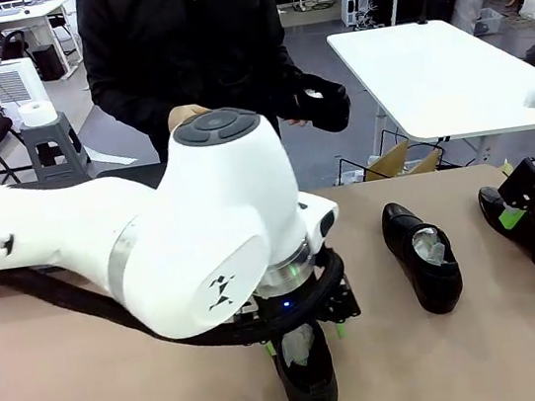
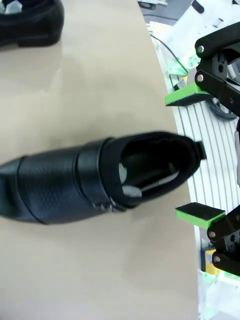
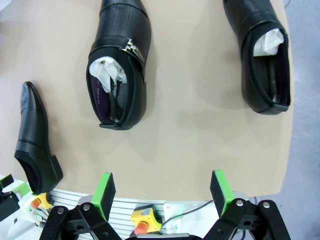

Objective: Organize the shoes by placing them on the stand.
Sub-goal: Place the Shoe from the middle of the table onto the Shoes Stand.

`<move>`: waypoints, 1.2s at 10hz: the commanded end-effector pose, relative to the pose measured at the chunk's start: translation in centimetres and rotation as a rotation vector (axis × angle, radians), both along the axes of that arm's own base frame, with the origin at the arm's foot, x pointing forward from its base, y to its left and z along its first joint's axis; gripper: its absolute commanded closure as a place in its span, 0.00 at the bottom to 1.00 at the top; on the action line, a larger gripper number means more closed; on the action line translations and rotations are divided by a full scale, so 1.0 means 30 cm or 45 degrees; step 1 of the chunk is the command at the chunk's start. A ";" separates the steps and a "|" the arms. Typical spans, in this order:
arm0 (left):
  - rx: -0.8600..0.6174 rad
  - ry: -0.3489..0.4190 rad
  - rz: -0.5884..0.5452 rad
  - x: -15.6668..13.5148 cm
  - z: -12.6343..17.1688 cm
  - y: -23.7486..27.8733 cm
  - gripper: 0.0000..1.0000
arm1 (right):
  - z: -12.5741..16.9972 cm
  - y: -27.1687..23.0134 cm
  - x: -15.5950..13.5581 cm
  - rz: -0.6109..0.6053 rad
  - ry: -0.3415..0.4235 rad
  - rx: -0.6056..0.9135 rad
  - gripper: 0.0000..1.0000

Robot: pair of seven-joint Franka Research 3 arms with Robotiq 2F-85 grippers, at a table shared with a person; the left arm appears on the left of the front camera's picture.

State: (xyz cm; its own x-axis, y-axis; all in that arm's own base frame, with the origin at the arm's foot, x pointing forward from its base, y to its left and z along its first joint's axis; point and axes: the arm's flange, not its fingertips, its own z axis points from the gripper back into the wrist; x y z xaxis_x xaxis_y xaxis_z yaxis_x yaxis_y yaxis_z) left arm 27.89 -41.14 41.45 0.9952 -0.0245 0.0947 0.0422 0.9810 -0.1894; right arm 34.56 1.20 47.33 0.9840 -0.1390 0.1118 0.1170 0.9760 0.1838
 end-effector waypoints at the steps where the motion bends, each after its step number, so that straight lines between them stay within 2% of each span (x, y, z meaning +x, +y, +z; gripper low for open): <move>1: 0.012 0.002 -0.023 0.014 -0.010 -0.090 0.00 | 0.002 -0.005 0.001 0.003 -0.006 -0.005 0.00; 4: 0.043 0.044 -0.042 0.016 -0.058 -0.163 0.00 | 0.002 -0.005 0.001 0.003 -0.006 -0.005 0.00; 9: 0.089 0.099 0.015 0.023 -0.181 -0.208 0.00 | 0.002 -0.005 0.001 0.003 -0.006 -0.005 0.00; 10: 0.095 0.084 0.009 0.023 -0.192 -0.216 0.09 | 0.002 -0.005 0.001 0.003 -0.006 -0.005 0.00; 12: 0.129 0.097 0.004 0.021 -0.217 -0.225 0.45 | 0.002 -0.005 0.001 0.003 -0.006 -0.005 0.00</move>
